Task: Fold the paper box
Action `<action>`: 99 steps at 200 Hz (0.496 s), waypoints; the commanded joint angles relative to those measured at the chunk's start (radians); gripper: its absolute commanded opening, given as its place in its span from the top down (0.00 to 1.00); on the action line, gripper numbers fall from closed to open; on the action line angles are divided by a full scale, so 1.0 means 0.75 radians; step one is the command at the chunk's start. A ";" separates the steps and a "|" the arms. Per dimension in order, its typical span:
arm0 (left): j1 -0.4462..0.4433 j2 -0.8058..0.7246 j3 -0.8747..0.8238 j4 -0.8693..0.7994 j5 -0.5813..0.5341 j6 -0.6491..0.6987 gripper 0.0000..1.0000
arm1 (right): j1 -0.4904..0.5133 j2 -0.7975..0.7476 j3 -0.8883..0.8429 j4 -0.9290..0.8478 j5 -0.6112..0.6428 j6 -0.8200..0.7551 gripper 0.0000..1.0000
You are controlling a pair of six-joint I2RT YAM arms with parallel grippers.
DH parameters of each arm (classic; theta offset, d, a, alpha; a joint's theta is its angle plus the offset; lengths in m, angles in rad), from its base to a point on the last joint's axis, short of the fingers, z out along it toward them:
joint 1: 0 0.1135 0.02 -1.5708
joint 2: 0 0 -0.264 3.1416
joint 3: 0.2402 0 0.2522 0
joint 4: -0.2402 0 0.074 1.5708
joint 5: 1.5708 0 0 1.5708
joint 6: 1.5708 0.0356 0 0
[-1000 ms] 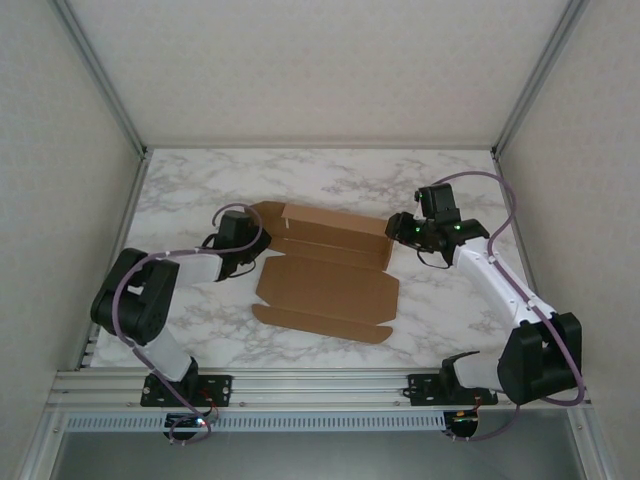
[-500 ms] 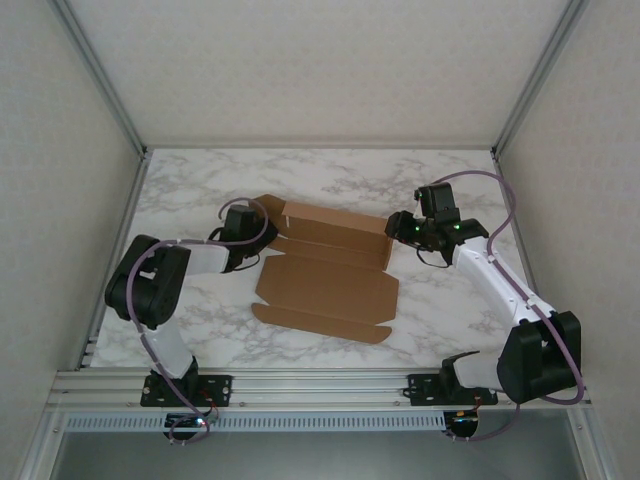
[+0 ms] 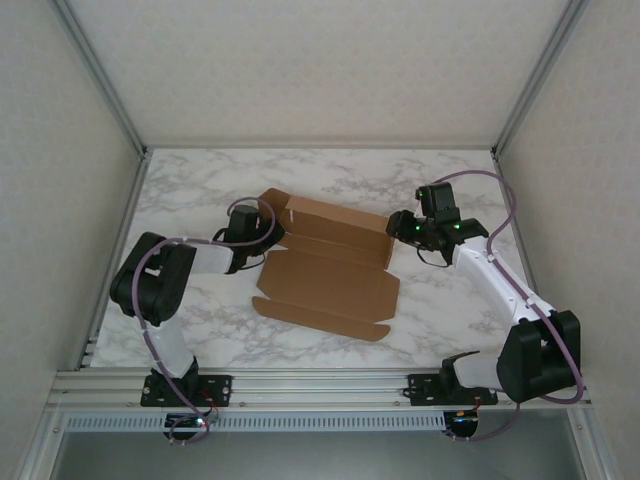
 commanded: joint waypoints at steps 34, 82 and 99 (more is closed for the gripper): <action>-0.070 -0.052 -0.065 0.212 0.283 -0.057 0.58 | 0.011 0.054 -0.018 -0.069 -0.017 -0.002 0.56; -0.107 0.016 -0.054 0.272 0.360 -0.092 0.58 | 0.011 0.056 -0.015 -0.077 -0.026 -0.005 0.56; -0.114 0.055 -0.039 0.248 0.365 -0.102 0.58 | 0.012 0.061 -0.017 -0.078 -0.025 -0.008 0.56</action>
